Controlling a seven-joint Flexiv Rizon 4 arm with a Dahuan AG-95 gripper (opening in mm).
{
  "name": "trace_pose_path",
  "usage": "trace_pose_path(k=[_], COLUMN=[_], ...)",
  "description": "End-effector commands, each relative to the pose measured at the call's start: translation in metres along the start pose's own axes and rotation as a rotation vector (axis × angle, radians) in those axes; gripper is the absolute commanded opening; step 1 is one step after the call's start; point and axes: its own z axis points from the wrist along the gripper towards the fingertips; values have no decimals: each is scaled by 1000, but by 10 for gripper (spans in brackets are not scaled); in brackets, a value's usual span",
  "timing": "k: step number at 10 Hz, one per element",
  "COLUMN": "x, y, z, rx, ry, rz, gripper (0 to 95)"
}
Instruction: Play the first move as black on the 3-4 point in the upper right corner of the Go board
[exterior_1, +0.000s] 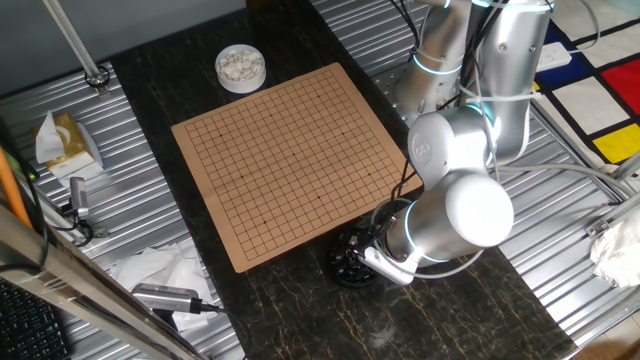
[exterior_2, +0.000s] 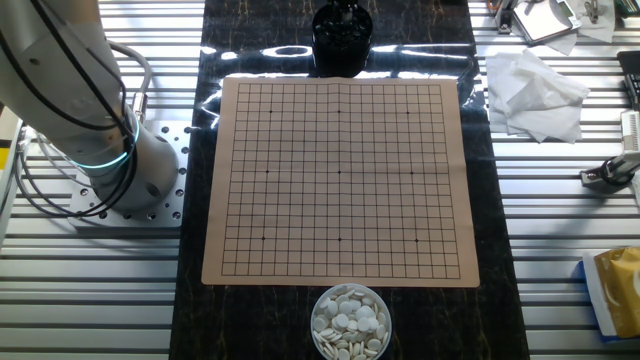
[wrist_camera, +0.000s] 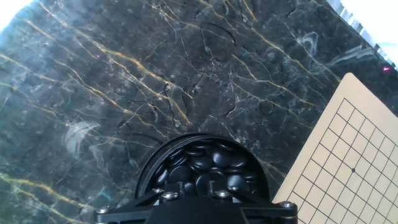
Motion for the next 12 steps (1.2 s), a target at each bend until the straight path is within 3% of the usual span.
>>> trace_pose_path(k=[1,11,12], x=[-1,-3,-3], y=[-1,-7,-7], z=[0,2,3], rx=[0,-3,-3], ry=[-1,-4,-4], rz=[2,9,10], gripper=[190,190,0])
